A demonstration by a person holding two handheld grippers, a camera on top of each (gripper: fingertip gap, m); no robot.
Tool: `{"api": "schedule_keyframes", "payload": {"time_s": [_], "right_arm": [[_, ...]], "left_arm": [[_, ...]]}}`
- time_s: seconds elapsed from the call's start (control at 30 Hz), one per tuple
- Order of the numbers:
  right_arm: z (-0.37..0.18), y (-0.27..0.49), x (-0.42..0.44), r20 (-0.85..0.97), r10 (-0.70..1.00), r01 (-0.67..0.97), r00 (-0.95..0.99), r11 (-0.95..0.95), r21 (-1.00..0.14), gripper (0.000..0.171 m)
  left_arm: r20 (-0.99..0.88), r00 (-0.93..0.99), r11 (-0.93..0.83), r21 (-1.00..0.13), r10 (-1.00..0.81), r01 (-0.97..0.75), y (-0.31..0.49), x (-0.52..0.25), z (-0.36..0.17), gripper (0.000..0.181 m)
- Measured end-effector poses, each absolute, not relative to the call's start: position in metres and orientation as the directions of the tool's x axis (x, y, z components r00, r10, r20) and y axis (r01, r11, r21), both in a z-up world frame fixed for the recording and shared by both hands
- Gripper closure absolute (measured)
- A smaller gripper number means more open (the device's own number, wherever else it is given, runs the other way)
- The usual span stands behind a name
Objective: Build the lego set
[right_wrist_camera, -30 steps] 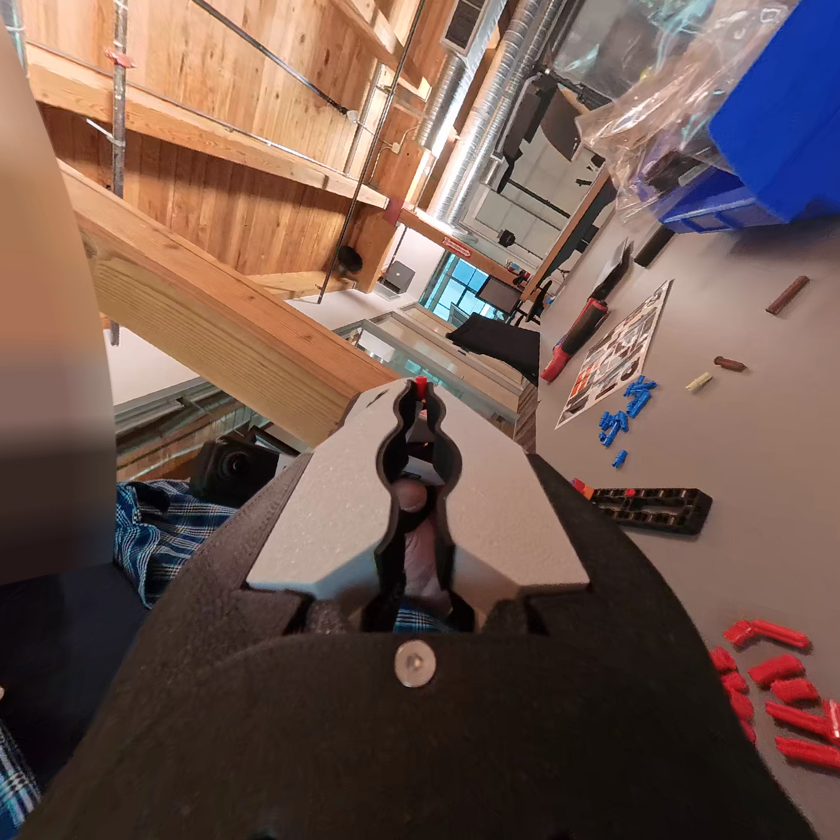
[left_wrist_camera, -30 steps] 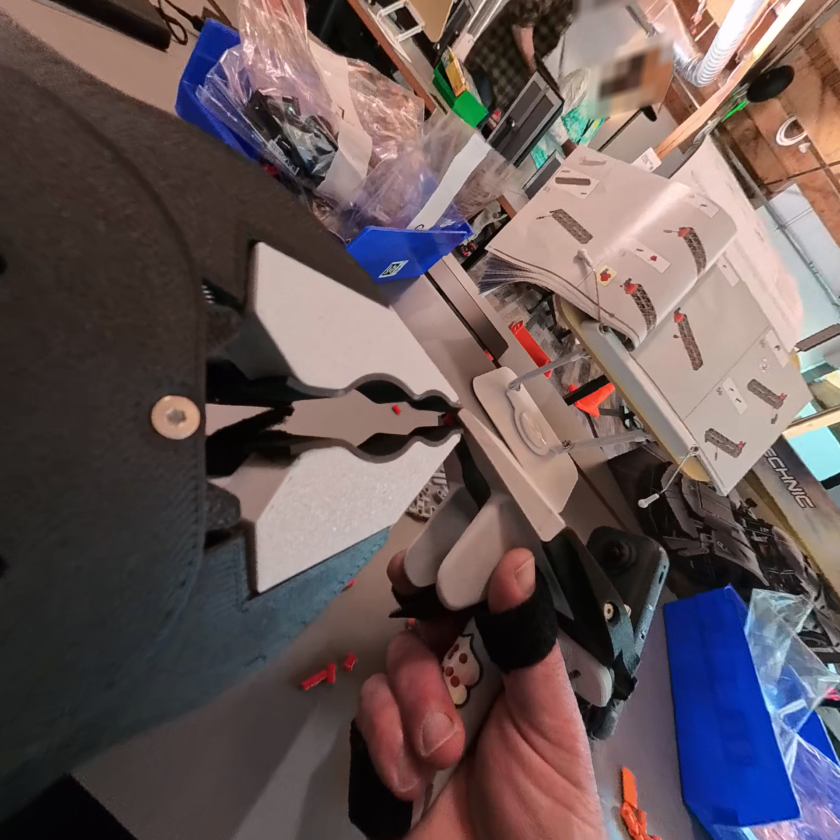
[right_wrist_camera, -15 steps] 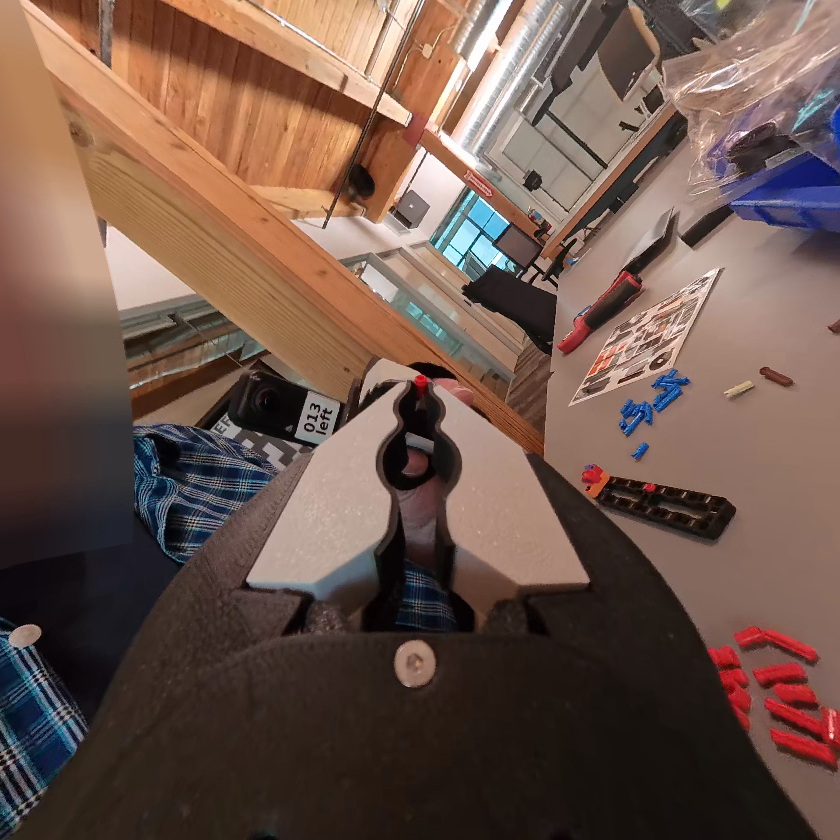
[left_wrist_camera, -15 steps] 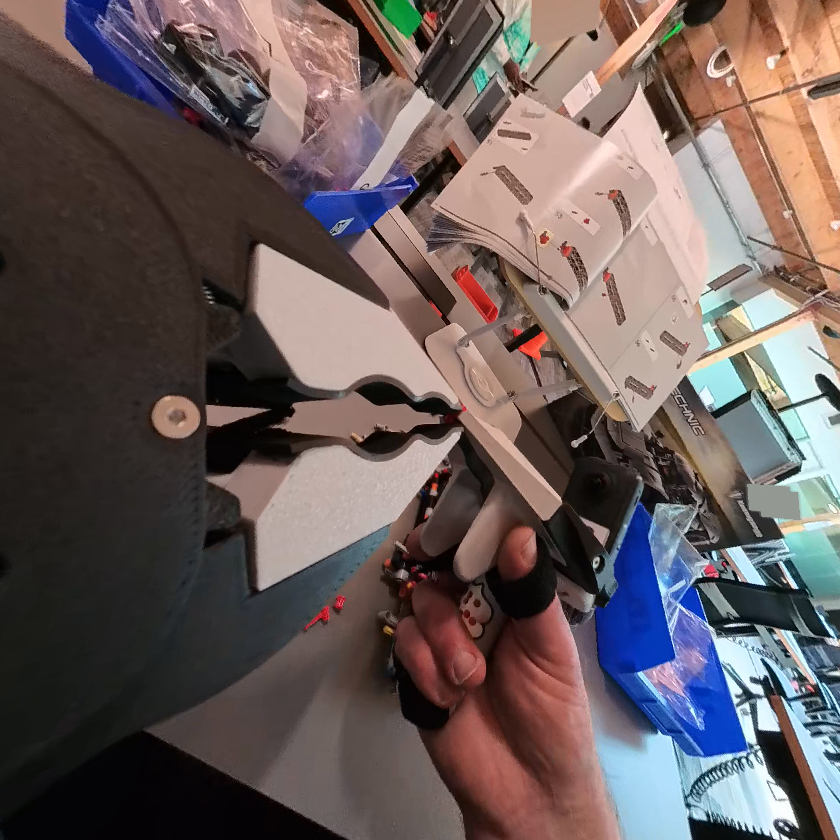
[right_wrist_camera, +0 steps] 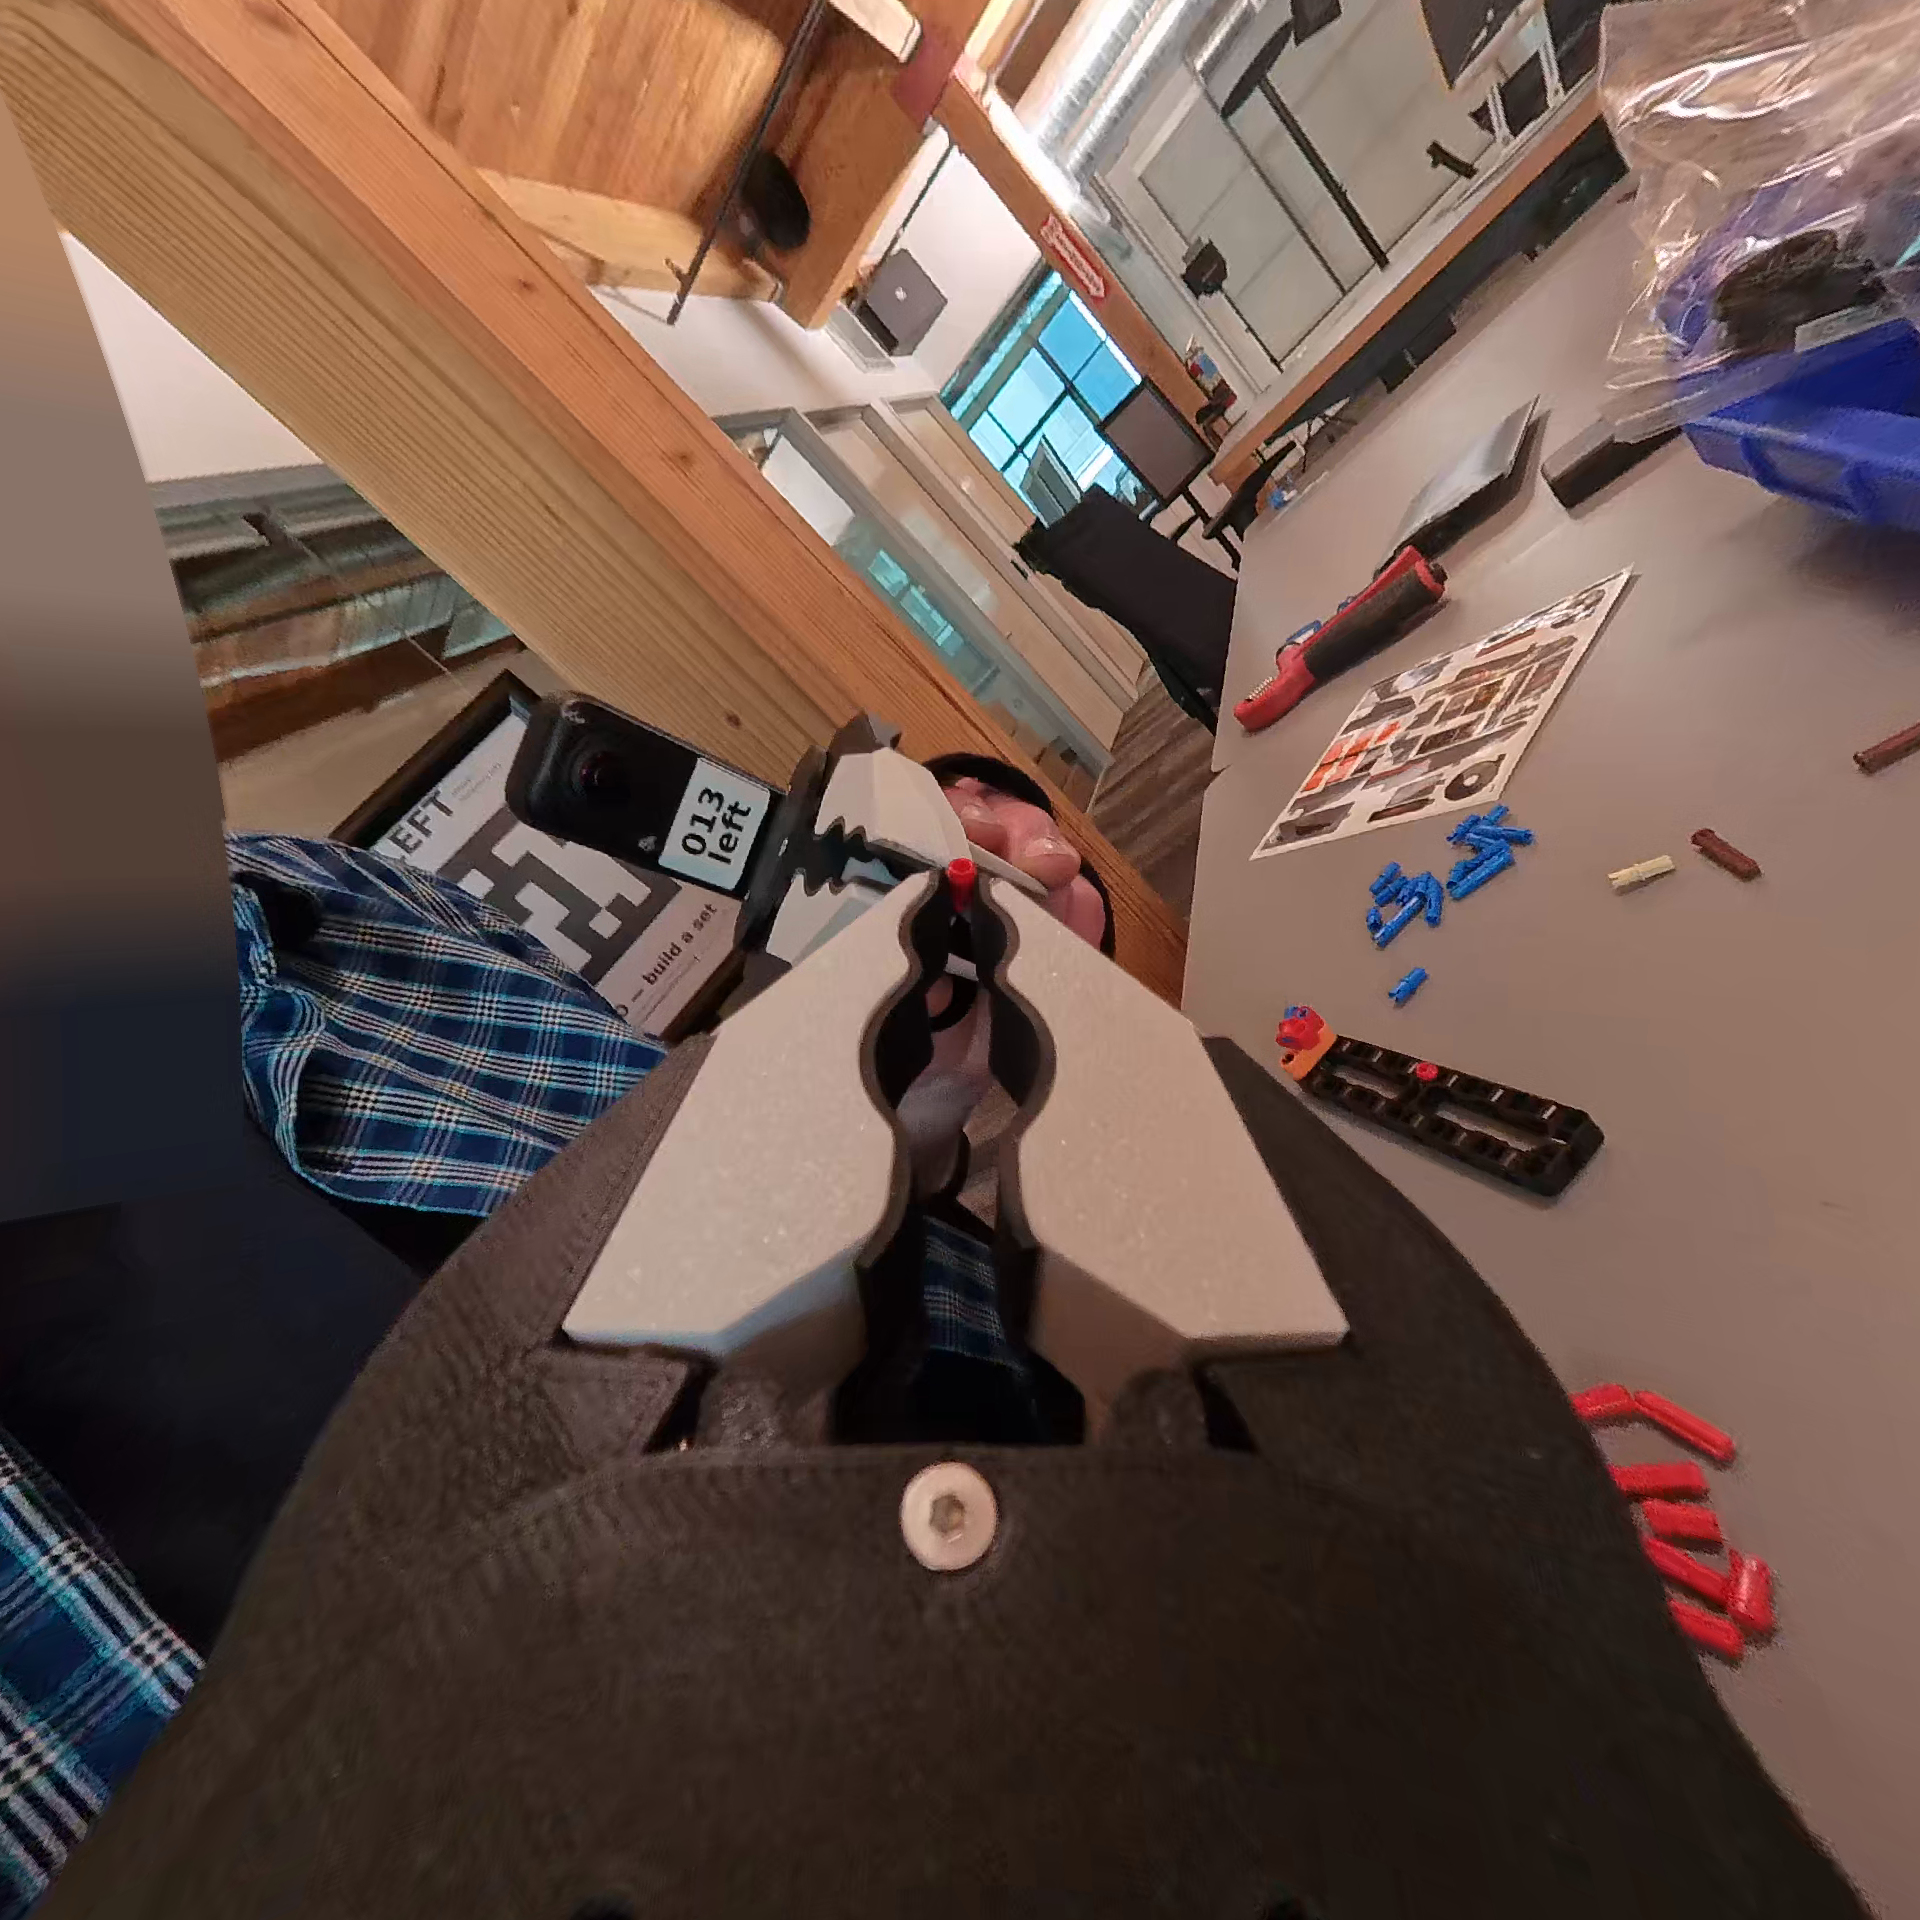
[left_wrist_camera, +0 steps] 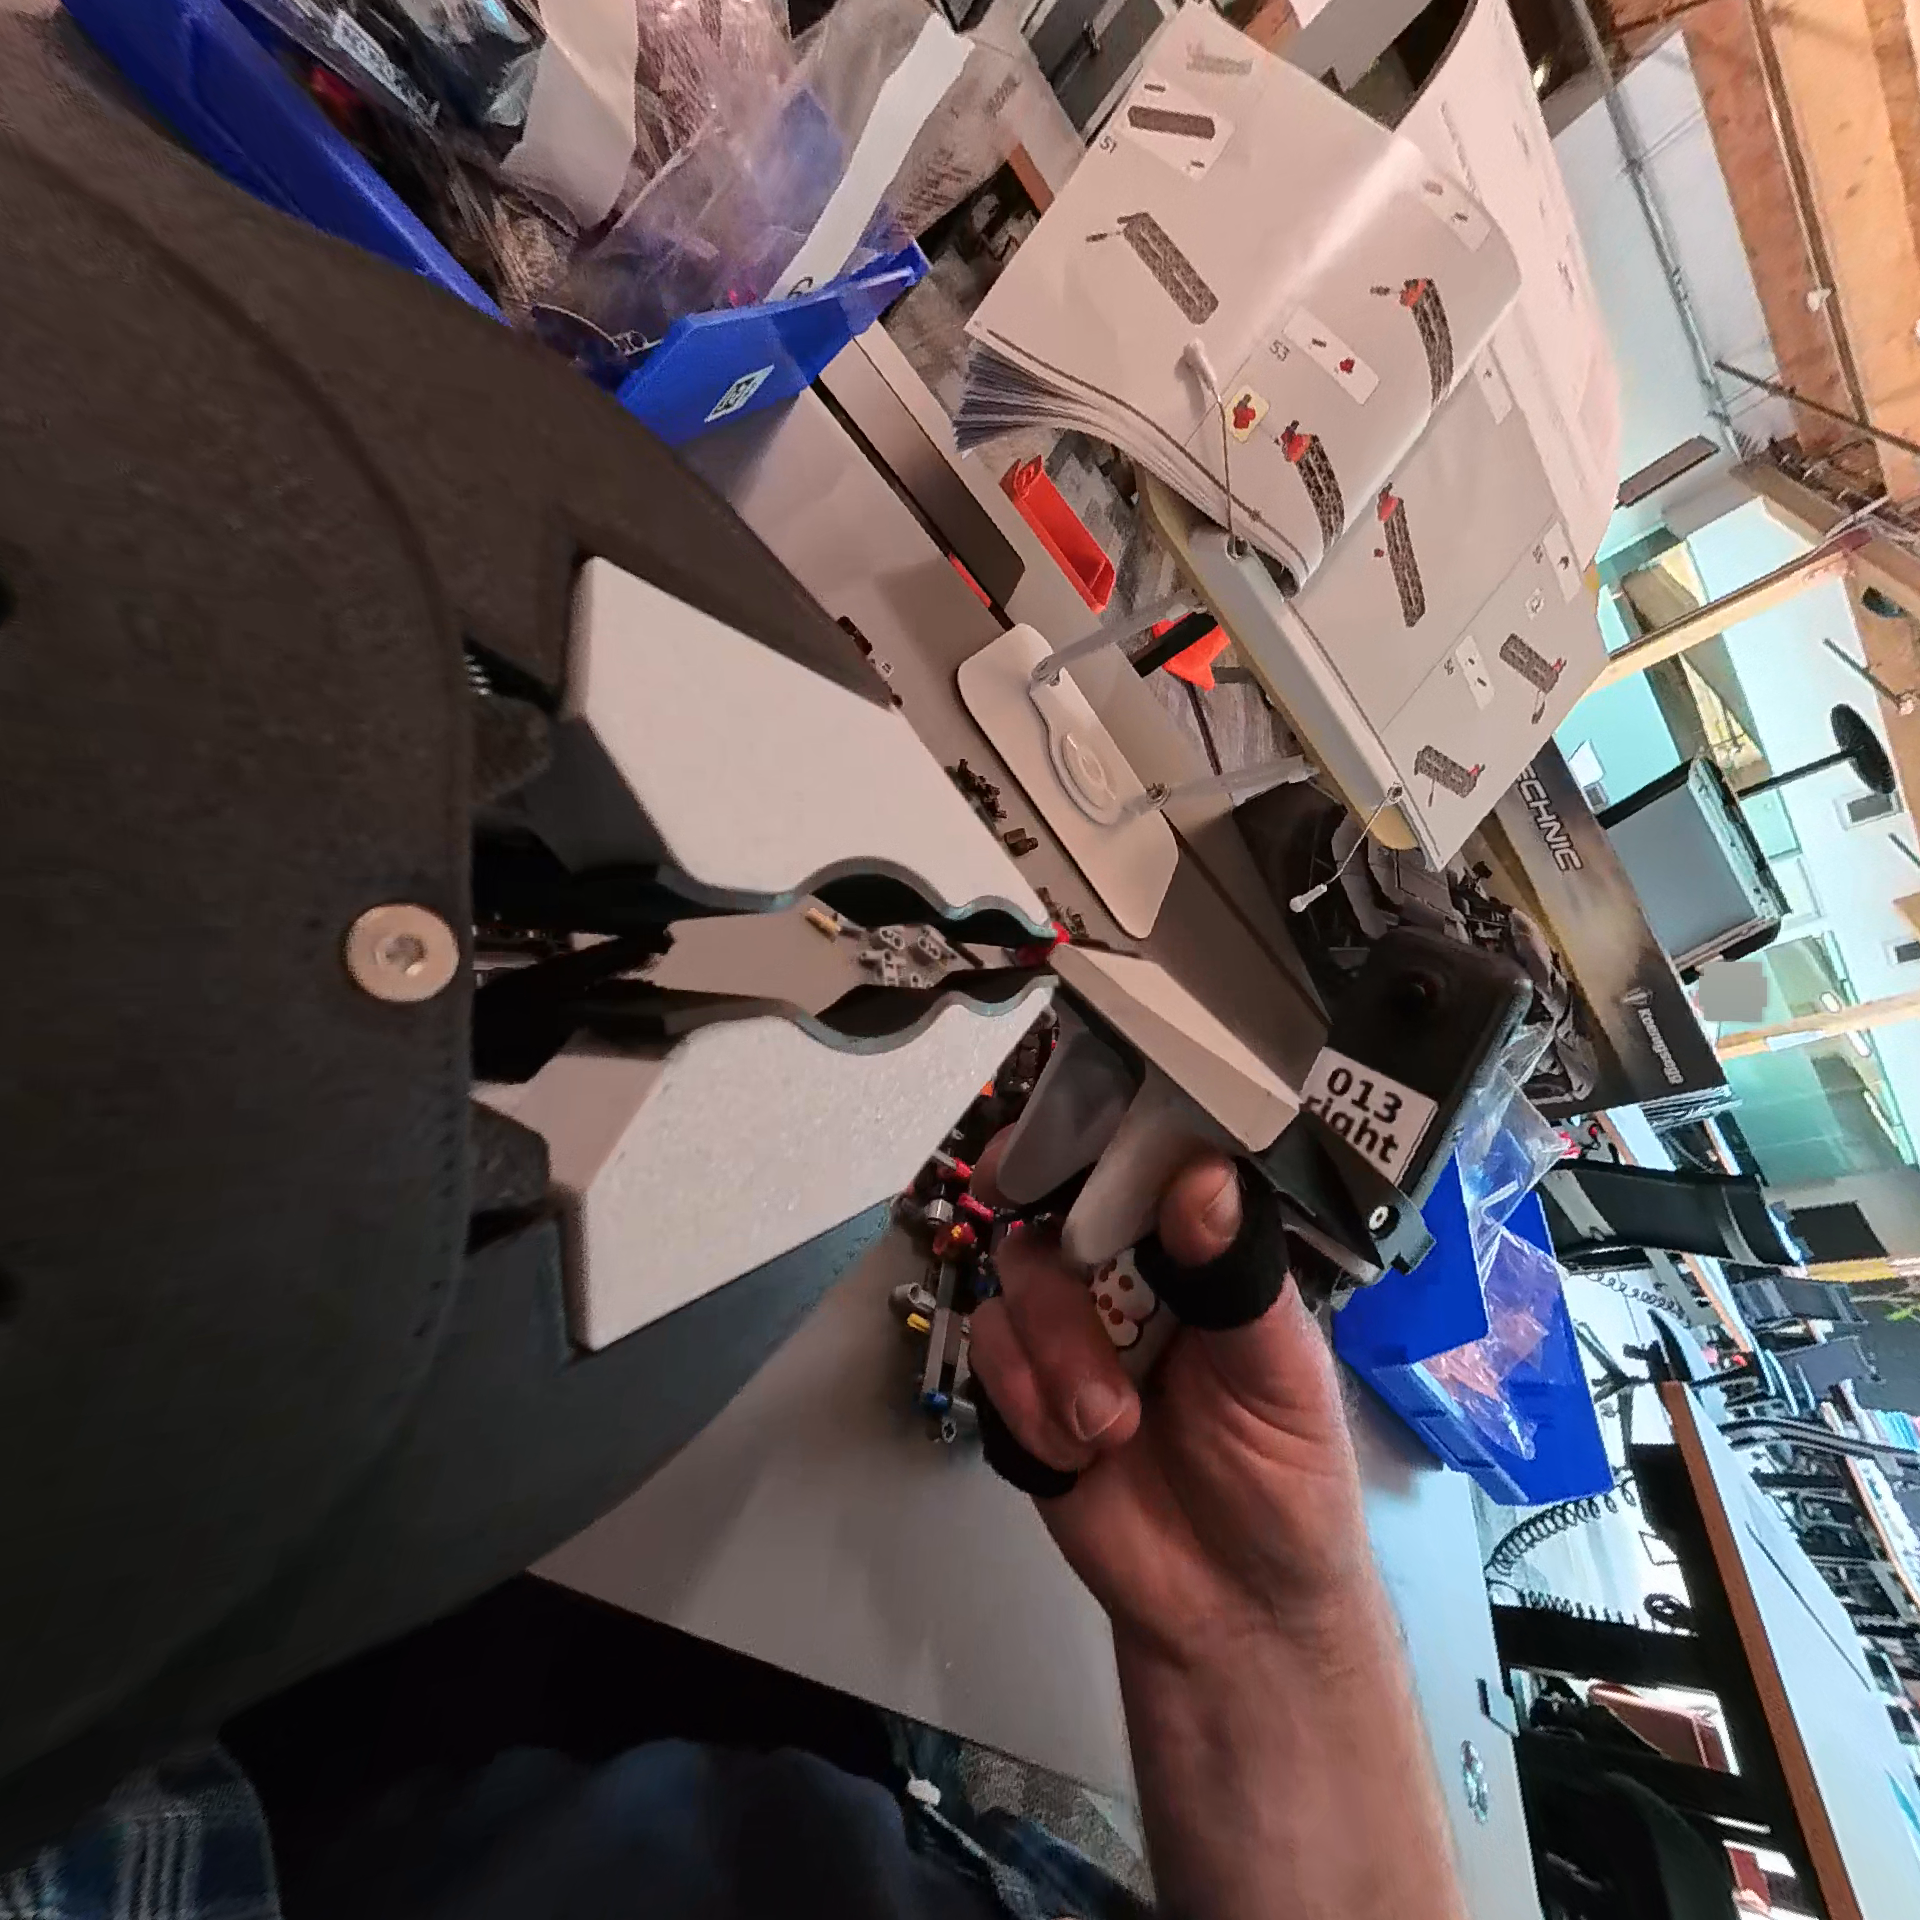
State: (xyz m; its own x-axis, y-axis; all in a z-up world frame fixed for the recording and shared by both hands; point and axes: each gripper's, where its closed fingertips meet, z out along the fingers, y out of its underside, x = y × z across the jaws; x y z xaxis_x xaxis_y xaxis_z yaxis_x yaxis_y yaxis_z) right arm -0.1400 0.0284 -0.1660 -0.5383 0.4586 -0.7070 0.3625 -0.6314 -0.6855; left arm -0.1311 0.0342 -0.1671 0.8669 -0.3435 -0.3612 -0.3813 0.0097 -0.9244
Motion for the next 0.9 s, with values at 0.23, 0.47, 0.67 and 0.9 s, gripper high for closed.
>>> {"api": "schedule_keyframes", "payload": {"time_s": [0.23, 0.47, 0.67, 0.9], "right_arm": [[-0.183, 0.018, -0.151, -0.639, 0.589, 0.423, -0.495, -0.479, -0.769, 0.17], [-0.231, 0.004, -0.182, -0.511, 0.762, 0.499, -0.397, -0.288, -0.818, 0.17], [-0.221, -0.002, -0.198, -0.541, 0.721, 0.425, -0.434, -0.366, -0.828, 0.17], [-0.205, -0.002, -0.203, -0.789, 0.425, 0.411, -0.444, -0.686, -0.6, 0.17]], "left_arm": [[-0.333, 0.857, -0.071, -0.918, -0.392, -0.389, 0.021, -0.14, -0.184, 0.181], [-0.242, 0.909, -0.335, -0.872, -0.338, -0.357, -0.008, -0.19, -0.236, 0.164], [-0.232, 0.902, -0.349, -0.864, -0.365, -0.363, -0.003, -0.194, -0.247, 0.159], [-0.45, 0.88, -0.22, -0.853, -0.152, -0.474, 0.01, -0.2, -0.218, 0.166]]}}
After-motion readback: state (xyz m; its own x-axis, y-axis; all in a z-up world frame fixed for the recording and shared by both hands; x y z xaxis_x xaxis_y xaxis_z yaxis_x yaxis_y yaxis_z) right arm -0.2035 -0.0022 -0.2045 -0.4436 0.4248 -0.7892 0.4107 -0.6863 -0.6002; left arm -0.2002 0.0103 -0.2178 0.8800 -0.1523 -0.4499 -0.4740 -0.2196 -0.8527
